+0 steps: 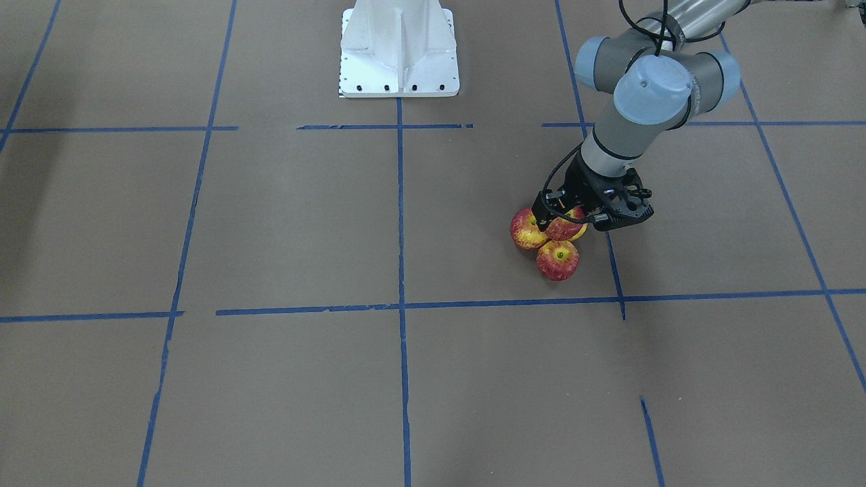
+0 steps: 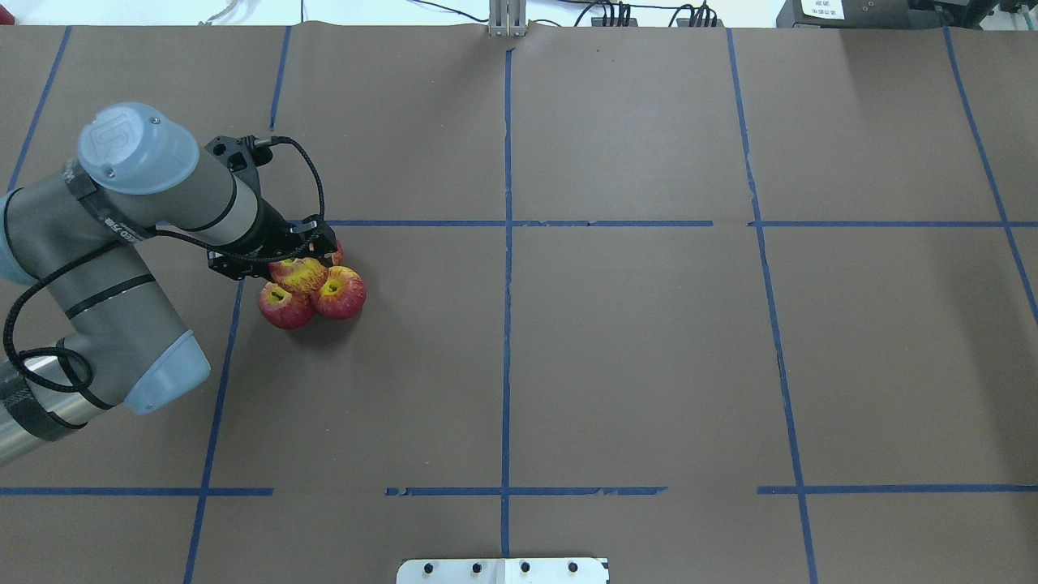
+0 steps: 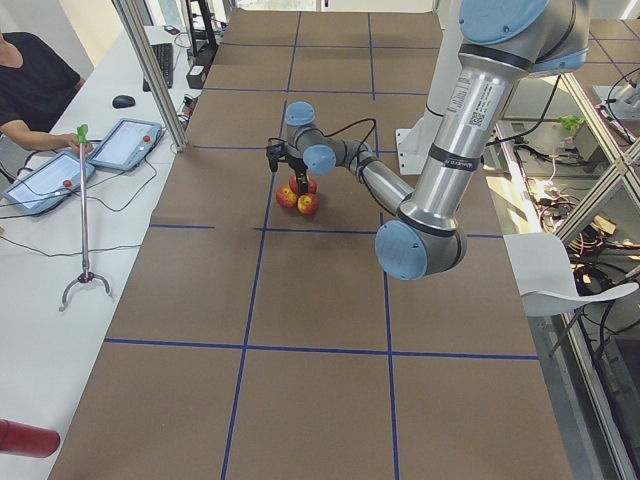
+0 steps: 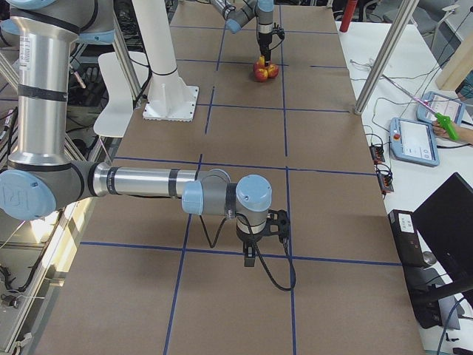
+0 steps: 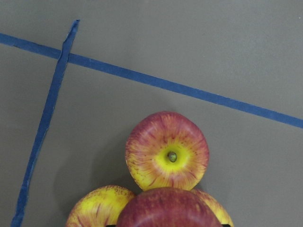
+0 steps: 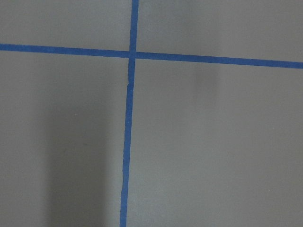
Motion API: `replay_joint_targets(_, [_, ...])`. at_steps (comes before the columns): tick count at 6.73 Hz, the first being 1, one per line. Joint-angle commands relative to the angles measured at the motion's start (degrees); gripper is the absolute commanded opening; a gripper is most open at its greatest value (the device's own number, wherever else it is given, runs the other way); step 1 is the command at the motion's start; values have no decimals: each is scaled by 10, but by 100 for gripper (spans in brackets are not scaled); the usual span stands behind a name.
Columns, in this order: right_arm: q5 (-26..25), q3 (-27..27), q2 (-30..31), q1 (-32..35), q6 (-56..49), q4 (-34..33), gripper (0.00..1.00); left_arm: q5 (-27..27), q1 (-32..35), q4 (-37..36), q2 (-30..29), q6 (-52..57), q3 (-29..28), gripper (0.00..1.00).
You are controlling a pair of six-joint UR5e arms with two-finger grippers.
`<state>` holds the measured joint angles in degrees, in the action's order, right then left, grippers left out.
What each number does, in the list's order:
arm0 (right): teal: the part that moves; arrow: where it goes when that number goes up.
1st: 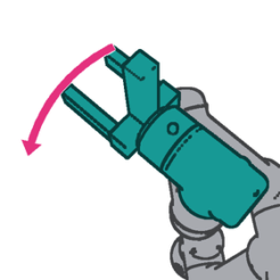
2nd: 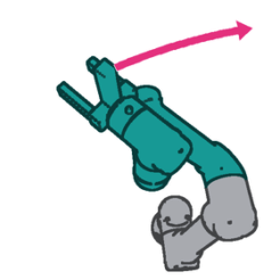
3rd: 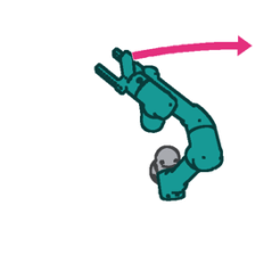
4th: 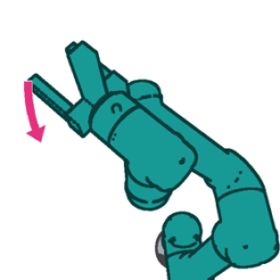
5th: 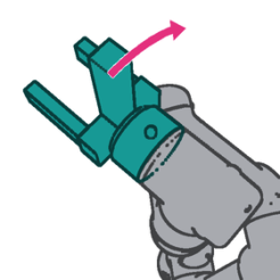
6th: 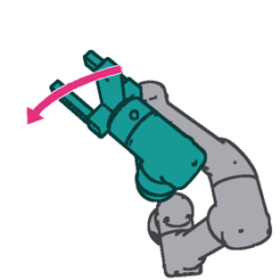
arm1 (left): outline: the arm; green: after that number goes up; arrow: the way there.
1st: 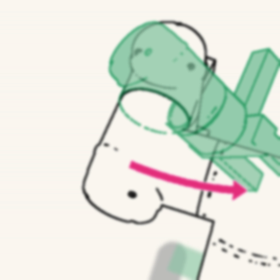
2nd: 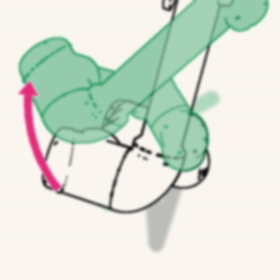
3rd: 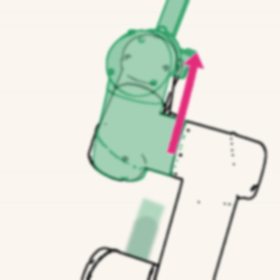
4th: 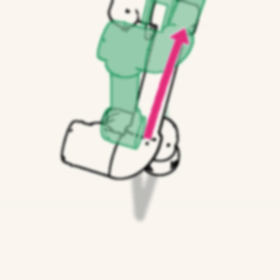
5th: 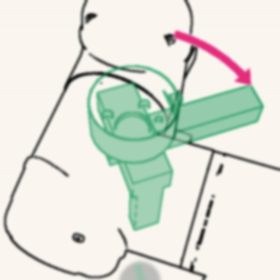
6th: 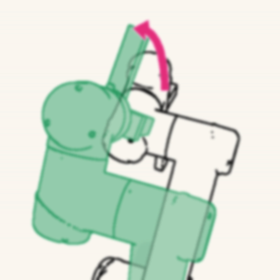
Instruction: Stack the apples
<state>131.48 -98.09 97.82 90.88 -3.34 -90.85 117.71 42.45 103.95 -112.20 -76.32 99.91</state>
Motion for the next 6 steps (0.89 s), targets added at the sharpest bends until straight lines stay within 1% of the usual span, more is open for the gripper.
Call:
replay_joint_targets(1, [0,0,0,0,0,1,100,0,0,0,0,0,1,100])
replay_joint_targets(2, [0,0,0,0,0,0,100,0,2,-1,2,1,10,100])
replay_joint_targets(3, [0,0,0,0,0,0,100,0,17,-3,3,1,24,100])
replay_joint_targets(4, [0,0,0,0,0,0,100,0,45,-37,3,27,54,100])
replay_joint_targets(5, [0,0,0,0,0,1,100,0,73,-98,2,85,92,100])
replay_joint_targets(6, [0,0,0,0,0,0,100,0,89,-123,3,110,121,100])
